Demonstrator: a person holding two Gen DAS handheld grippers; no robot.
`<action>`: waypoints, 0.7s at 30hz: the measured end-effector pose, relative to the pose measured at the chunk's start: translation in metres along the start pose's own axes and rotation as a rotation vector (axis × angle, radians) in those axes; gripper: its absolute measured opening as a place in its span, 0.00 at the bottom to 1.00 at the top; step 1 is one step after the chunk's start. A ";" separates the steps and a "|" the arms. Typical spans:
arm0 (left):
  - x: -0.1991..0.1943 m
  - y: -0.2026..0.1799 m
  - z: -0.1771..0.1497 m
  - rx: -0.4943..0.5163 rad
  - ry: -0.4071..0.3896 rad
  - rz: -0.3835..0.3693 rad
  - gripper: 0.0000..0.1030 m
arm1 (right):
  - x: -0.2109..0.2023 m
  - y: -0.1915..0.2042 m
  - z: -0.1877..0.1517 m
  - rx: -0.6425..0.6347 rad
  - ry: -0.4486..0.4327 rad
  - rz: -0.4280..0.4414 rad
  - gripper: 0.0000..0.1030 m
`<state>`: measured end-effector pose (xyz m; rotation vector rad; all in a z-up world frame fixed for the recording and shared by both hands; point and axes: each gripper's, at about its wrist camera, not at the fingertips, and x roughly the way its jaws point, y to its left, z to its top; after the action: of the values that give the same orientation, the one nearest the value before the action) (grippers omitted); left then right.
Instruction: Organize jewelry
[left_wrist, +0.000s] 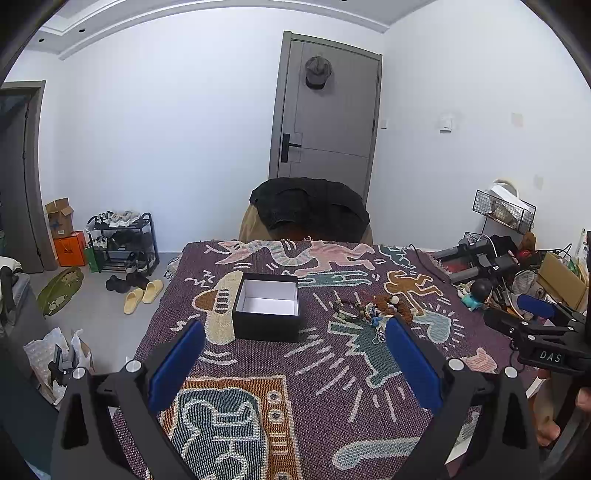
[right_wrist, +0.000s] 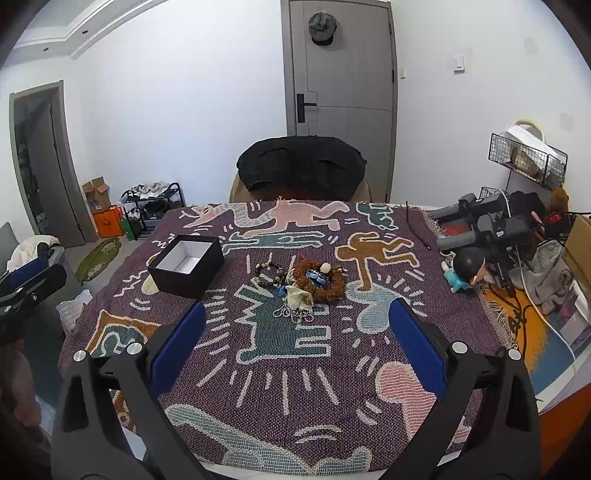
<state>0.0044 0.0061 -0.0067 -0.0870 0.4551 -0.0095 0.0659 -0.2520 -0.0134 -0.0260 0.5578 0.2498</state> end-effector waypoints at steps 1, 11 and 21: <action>0.000 0.000 0.000 0.001 0.001 0.000 0.92 | 0.001 -0.001 0.000 0.004 0.006 0.010 0.96; 0.001 -0.002 0.000 0.002 0.004 -0.002 0.92 | 0.003 0.002 -0.001 -0.006 0.016 0.018 0.96; 0.002 0.000 0.000 -0.003 0.007 -0.005 0.92 | 0.002 0.003 -0.001 -0.007 0.015 0.017 0.96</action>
<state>0.0057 0.0056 -0.0077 -0.0908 0.4618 -0.0138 0.0663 -0.2488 -0.0151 -0.0300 0.5719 0.2684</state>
